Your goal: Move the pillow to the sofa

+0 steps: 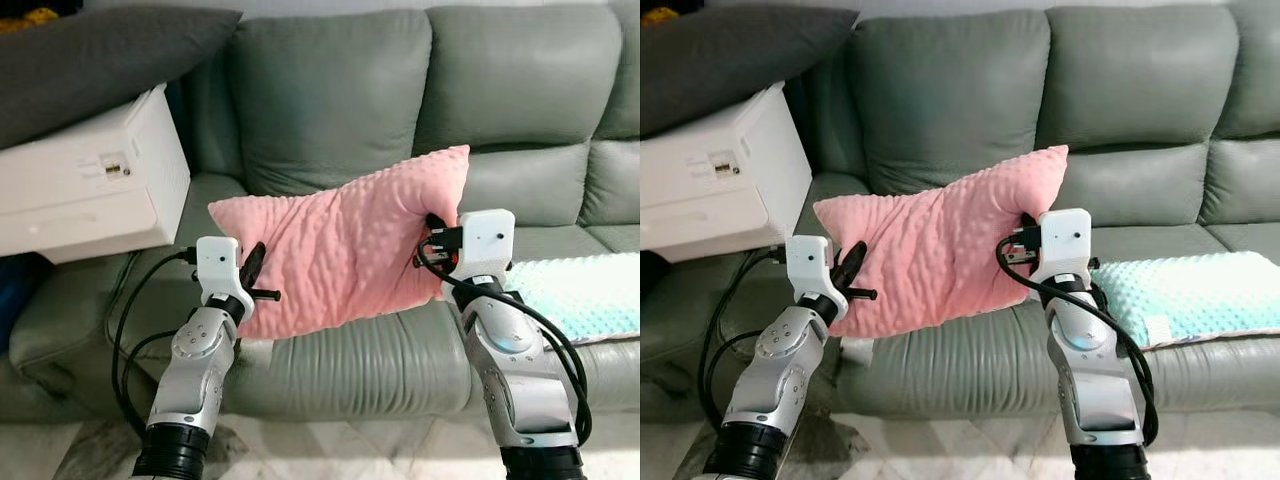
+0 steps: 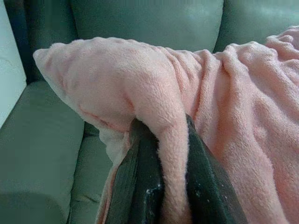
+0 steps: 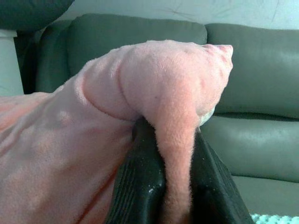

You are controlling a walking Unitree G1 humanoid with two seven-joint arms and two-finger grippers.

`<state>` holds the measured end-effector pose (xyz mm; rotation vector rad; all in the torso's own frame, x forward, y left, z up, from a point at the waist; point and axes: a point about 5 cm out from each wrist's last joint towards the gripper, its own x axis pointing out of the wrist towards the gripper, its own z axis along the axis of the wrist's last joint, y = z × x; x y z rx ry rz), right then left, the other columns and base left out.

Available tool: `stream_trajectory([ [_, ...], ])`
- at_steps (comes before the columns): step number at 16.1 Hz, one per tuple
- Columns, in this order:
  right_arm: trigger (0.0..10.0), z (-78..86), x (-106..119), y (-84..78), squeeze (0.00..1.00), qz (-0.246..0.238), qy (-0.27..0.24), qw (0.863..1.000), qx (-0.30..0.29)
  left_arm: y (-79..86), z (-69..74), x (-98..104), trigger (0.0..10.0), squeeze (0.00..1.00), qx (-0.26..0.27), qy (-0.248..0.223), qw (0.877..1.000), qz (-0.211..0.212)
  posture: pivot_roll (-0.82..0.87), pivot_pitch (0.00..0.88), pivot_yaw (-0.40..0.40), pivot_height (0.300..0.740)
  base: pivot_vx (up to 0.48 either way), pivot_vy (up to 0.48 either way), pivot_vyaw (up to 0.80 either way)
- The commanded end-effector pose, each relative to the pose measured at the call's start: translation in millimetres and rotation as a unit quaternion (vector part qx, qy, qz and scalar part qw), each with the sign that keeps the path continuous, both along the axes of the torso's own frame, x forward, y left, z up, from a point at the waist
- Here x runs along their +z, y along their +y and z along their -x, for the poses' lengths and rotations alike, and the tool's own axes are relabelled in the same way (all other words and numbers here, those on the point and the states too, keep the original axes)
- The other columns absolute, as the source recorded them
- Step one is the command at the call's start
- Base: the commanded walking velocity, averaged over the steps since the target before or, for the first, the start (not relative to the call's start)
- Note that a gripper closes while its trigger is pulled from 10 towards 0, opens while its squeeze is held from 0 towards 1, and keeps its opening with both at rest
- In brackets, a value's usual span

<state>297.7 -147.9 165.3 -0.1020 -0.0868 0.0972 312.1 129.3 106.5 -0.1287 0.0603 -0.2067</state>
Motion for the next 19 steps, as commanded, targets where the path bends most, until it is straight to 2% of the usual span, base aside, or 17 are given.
stream_trajectory([
  [1, 10.0, -0.6, 7.1, 1.5, 0.00, -0.004, -0.016, 1.000, 0.001, -1.0, -0.9, 8.8, 10.0, 0.00, -0.011, -0.016, 1.000, 0.000, -0.14, 0.000, 0.043, 0.740, 0.375, 0.000, 0.00],
  [12, 10.0, -0.5, 5.8, 1.1, 0.00, -0.004, -0.015, 1.000, 0.001, -2.6, -0.7, 8.0, 10.0, 0.00, -0.016, -0.011, 1.000, 0.001, -0.14, 0.000, 0.043, 0.740, 0.359, 0.000, 0.00],
  [17, 10.0, 0.4, 2.5, 3.3, 0.00, -0.005, -0.008, 1.000, 0.010, 2.7, 0.1, 6.4, 10.0, 0.00, 0.001, -0.009, 1.000, -0.010, -0.13, 0.000, 0.041, 0.740, 0.000, 0.000, 0.00],
  [19, 10.0, 1.1, -0.7, 4.6, 0.00, -0.006, -0.003, 1.000, 0.015, 11.5, -1.1, 3.7, 10.0, 0.00, 0.032, -0.008, 0.999, -0.035, -0.13, 0.000, 0.041, 0.740, 0.000, 0.000, 0.00],
])
